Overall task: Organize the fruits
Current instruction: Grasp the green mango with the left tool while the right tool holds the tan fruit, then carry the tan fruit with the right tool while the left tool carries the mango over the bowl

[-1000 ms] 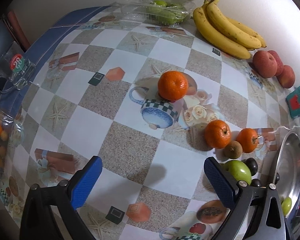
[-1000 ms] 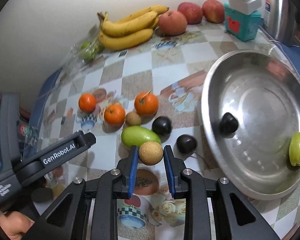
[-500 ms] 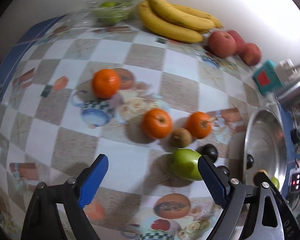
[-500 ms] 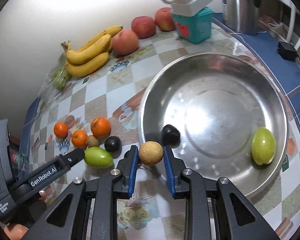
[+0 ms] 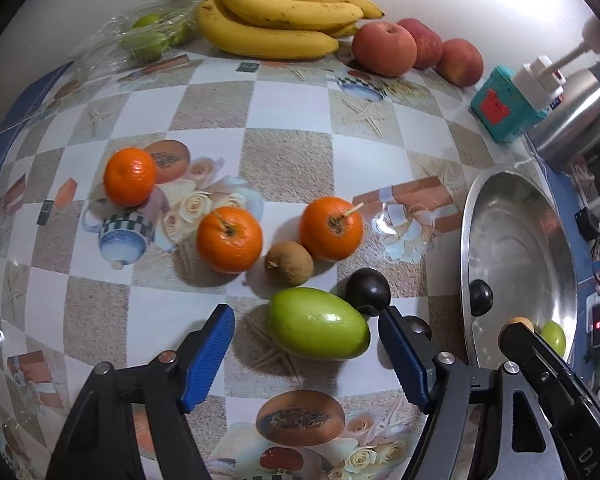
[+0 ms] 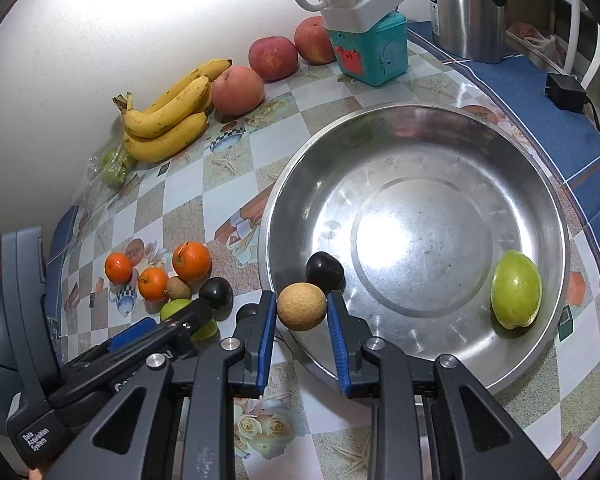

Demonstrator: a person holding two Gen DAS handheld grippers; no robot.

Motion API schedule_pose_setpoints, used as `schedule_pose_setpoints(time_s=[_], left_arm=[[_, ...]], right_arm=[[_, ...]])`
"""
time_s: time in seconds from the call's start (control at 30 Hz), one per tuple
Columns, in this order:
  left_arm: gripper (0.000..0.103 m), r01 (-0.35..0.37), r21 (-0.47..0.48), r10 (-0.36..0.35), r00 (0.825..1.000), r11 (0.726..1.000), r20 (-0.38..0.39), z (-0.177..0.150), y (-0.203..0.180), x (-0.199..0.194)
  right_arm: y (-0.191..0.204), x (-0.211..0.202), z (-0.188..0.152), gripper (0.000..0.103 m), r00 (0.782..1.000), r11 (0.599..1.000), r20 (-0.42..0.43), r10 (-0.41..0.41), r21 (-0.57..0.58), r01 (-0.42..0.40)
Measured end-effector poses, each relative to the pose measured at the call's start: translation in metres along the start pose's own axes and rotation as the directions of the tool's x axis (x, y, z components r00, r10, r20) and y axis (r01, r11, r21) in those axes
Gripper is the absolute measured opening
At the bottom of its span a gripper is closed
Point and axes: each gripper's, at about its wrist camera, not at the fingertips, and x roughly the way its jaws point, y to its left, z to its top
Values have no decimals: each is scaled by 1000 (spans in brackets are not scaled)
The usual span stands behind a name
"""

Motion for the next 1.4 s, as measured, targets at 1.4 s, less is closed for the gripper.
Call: schedule_pose_setpoints(time_s=[1.4], left_arm=[[56,68,101,-81,989,993,124,4,-37,-41]], right_arm=[[-50,-13,10,27,998,989,35,-45,144,40]])
